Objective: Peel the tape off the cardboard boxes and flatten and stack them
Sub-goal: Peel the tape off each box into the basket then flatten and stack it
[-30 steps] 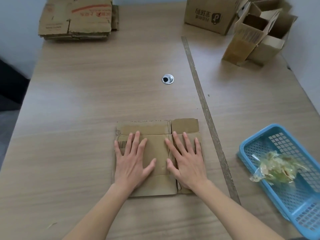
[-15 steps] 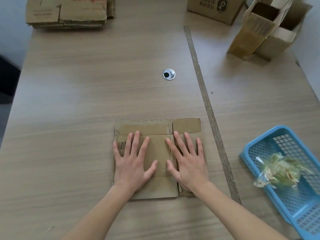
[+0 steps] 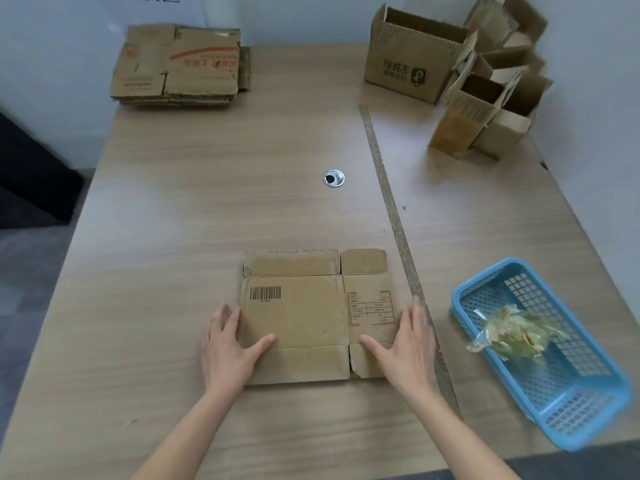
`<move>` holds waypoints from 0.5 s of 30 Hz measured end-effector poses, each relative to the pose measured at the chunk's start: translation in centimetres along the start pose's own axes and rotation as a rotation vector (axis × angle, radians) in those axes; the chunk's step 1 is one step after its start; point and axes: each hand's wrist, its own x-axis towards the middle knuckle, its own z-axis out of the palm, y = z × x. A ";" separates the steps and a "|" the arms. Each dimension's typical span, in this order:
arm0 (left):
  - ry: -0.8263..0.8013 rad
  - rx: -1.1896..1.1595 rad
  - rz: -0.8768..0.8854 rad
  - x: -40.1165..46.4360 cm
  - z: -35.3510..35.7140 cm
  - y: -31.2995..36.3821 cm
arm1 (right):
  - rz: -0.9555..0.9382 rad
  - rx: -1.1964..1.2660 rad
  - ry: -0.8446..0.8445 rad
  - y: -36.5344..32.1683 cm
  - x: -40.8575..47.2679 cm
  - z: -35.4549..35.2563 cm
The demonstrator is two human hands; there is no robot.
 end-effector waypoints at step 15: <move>0.129 -0.497 -0.100 -4.5 -3.8 1.4 | 0.025 0.346 0.090 -3.5 -2.6 -3.6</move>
